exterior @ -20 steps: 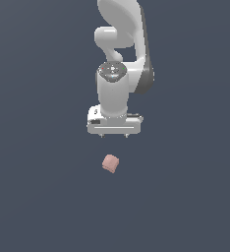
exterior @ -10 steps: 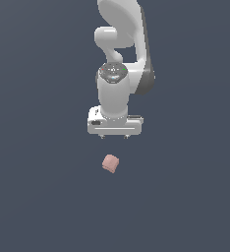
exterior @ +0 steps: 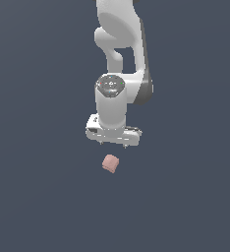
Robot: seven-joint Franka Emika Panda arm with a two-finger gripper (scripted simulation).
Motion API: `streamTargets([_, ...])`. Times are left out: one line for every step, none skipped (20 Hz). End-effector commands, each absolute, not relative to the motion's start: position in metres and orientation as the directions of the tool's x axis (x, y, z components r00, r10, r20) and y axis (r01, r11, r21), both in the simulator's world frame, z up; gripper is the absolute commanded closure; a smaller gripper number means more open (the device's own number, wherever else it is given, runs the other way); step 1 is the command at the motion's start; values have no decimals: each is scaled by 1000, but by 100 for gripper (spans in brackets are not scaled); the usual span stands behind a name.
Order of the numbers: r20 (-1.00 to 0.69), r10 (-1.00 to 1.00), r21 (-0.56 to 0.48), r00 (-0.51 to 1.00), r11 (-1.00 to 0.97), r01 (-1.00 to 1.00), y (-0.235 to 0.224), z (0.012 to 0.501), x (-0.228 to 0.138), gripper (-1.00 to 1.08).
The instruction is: Pick up the object and move it to a goal position.
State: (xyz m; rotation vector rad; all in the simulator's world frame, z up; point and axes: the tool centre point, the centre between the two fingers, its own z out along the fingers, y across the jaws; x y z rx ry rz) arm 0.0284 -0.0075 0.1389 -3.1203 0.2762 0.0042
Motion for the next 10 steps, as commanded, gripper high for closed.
streamTargets([-4, -236, -8, 972, -972, -236, -10, 129, 36, -92])
streamTargets([-4, -261, -7, 965, -965, -261, -11, 125, 40, -92])
streamTargets([-4, -285, -6, 959, -959, -285, -12, 121, 43, -92])
streamTargets([-3, -307, -6, 952, -952, -307, -13, 118, 46, -92])
streamTargets([-3, -327, -5, 945, -945, -327, -14, 114, 49, -92])
streamTargets([-3, -346, -5, 938, -938, -346, -15, 111, 51, -92])
streamTargets([-3, -364, -4, 932, -932, -364, -15, 108, 53, -92])
streamTargets([-2, -379, -3, 925, -925, -379, -16, 105, 55, -92])
streamTargets([-2, -394, -3, 919, -919, -394, -17, 102, 57, -92])
streamTargets([-2, -406, -2, 914, -914, -406, -17, 100, 59, -92])
